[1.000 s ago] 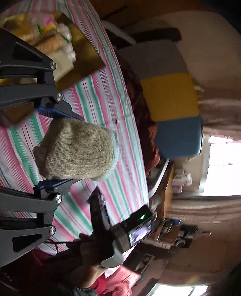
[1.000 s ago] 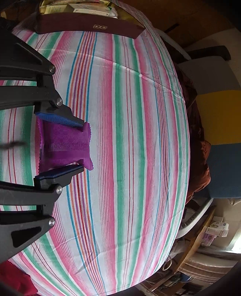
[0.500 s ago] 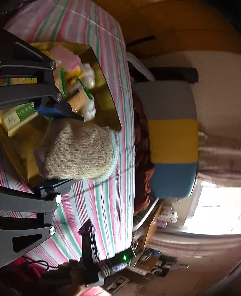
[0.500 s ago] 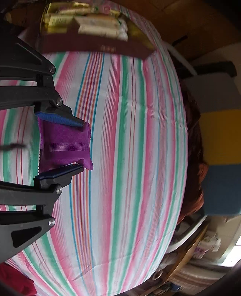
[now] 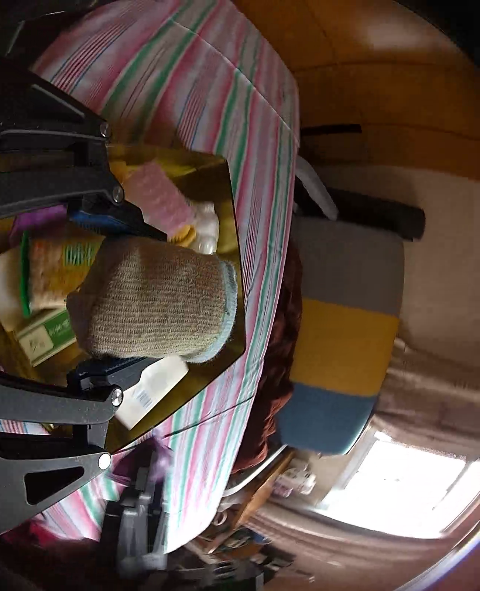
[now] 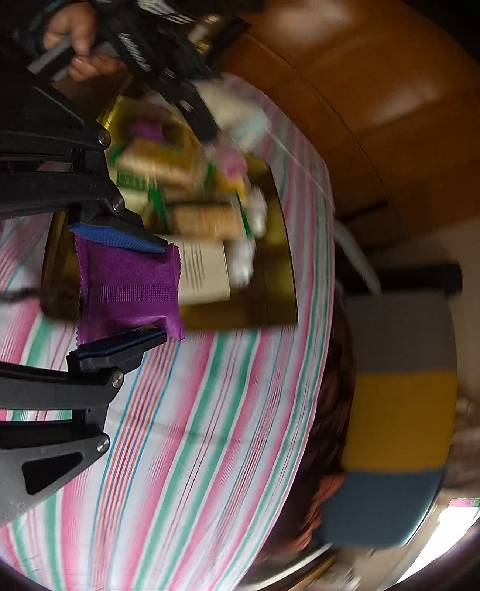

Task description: Organize objects

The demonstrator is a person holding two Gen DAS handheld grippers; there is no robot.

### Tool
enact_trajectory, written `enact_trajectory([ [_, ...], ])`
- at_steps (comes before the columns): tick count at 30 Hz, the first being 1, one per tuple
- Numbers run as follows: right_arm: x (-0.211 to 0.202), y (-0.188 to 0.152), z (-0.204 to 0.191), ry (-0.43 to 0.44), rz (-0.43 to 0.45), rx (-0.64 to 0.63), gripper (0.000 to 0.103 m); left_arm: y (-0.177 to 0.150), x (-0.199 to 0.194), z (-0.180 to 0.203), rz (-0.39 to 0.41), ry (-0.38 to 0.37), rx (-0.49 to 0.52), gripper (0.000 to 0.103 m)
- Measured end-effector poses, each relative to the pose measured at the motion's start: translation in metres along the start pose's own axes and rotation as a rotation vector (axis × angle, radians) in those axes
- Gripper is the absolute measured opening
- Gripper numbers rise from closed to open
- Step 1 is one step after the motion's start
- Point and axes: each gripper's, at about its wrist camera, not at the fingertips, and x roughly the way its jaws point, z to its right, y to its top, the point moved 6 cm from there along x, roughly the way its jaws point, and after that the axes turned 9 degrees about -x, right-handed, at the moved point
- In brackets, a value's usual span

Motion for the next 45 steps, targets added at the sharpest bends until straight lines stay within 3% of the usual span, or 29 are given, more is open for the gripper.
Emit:
enact_trajectory([
  [4,0.024,0.0,-0.033,0.024,-0.036,-0.075,0.042,0.008,0.009,-0.01,-0.025,-0.017,-0.046,0.054],
  [9,0.039,-0.002,-0.05,0.012,-0.06,-0.129,0.044,0.01,0.022,-0.007,-0.035,0.001,-0.031,0.055],
  [12,0.043,-0.003,-0.051,0.002,-0.069,-0.134,0.052,0.009,0.029,-0.005,-0.04,0.023,-0.015,0.058],
  [16,0.042,-0.007,-0.051,-0.003,-0.075,-0.132,0.055,0.011,0.027,-0.005,-0.015,0.047,0.004,0.071],
  [20,0.033,-0.008,-0.053,0.003,-0.052,-0.115,0.057,0.014,0.016,-0.006,0.021,0.083,0.023,0.076],
  [24,0.013,-0.01,-0.056,-0.002,-0.011,-0.105,0.057,0.018,-0.002,-0.009,0.07,0.119,0.032,0.094],
  [28,0.0,-0.007,-0.06,-0.062,0.027,-0.113,0.06,0.019,-0.019,-0.012,0.11,0.152,0.039,0.103],
  [31,-0.005,-0.002,-0.059,-0.137,0.059,-0.111,0.067,0.018,-0.031,-0.015,0.125,0.167,0.03,0.103],
  [34,-0.009,0.002,-0.053,-0.214,0.087,-0.088,0.068,0.015,-0.04,-0.019,0.123,0.172,0.017,0.103],
  [45,-0.021,-0.011,-0.039,-0.344,0.13,0.0,0.068,-0.006,-0.05,-0.029,0.099,0.247,-0.041,0.103],
])
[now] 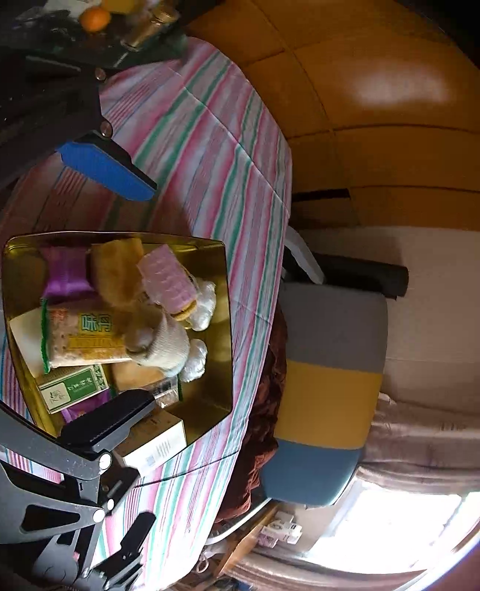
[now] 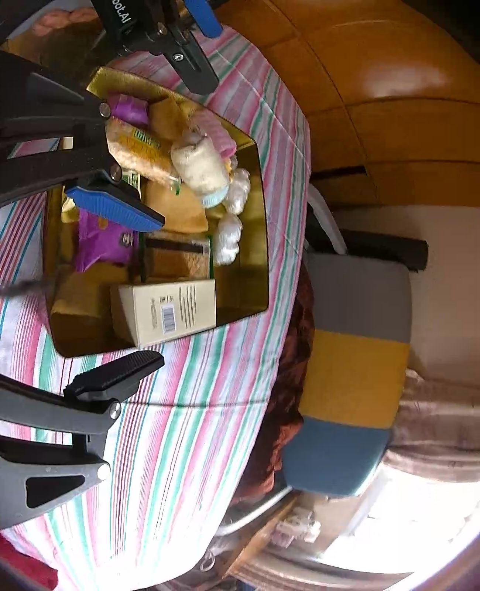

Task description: Organize objects

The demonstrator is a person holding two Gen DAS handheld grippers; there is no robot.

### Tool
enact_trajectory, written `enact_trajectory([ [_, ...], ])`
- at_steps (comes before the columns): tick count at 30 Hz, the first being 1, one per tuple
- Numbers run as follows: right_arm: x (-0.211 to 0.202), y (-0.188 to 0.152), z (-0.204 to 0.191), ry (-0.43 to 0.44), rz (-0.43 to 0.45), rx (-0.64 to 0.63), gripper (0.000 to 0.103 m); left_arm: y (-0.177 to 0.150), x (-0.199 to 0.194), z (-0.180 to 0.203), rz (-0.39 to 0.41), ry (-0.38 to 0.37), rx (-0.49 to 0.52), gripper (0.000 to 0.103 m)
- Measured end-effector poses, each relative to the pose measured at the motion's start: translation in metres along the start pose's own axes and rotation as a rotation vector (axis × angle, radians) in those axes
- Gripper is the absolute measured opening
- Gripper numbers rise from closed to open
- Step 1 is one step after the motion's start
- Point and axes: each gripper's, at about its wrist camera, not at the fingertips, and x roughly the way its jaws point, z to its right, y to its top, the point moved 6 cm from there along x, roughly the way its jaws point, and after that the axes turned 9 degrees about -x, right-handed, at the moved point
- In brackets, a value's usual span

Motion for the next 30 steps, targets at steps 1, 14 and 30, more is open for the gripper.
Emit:
enact_trajectory([
  [1,-0.0015,-0.0007,0.0012,-0.012,0.005,0.004,0.068,-0.002,-0.0003,-0.0011,-0.004,0.011,-0.004,0.103],
  [14,-0.0061,-0.0033,0.0006,-0.024,0.021,-0.003,0.069,-0.0071,-0.0081,0.0016,0.027,0.045,-0.002,0.103],
  [30,0.0014,-0.007,-0.0026,-0.009,-0.003,-0.011,0.069,-0.0096,-0.0056,-0.0002,0.033,0.057,-0.011,0.103],
])
